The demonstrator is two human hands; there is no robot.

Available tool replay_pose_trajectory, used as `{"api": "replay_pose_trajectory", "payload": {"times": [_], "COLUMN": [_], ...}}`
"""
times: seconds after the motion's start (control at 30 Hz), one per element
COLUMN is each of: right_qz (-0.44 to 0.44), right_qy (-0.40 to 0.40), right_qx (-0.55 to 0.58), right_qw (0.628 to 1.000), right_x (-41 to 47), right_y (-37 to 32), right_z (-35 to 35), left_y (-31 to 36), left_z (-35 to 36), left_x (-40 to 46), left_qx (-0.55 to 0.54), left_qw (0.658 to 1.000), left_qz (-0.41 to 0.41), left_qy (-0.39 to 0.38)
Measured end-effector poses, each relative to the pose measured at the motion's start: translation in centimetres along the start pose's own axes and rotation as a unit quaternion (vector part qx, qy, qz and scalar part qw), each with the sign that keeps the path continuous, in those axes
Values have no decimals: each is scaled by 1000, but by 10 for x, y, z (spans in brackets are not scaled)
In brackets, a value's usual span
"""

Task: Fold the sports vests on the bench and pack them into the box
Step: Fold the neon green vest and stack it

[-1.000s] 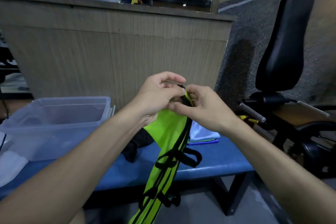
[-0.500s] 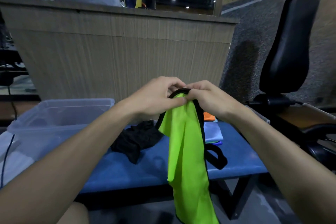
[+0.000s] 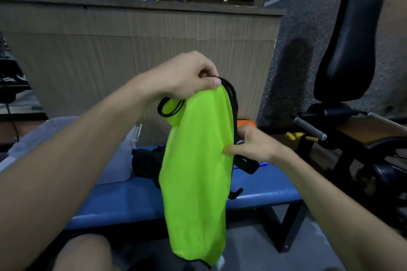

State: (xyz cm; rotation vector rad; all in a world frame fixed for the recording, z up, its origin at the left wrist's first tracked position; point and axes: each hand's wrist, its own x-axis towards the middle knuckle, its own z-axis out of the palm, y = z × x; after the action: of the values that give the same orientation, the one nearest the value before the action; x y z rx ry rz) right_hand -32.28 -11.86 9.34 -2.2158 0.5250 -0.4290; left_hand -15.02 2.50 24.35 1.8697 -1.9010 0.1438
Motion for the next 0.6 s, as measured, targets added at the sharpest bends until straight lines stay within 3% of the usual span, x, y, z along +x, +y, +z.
{"api": "replay_pose_trajectory", "payload": {"times": [0.07,0.17,0.33,0.5,0.6], "right_qz": [23,45,81,116,94], "right_qy": [7,19,43,112,171], "right_qx": [20,140,319,296,227], "right_qw": [1000,989,943,941,954], "right_x": [-5,-15,-38,-72,-66], "right_y": [12,22,67,97,80], "right_z": [10,24,27,-33,-93], "left_y": [4,8,16,19,5], "left_z": [-11,-16,17,76,95], "left_x": [1,1,-2,10,19], "left_qx": [38,62,63,-96,-232], "left_qw": [999,998,998,995,968], "left_qz": [4,5,4,-1,-40], "left_qy": [-5,-2,4,39,92]}}
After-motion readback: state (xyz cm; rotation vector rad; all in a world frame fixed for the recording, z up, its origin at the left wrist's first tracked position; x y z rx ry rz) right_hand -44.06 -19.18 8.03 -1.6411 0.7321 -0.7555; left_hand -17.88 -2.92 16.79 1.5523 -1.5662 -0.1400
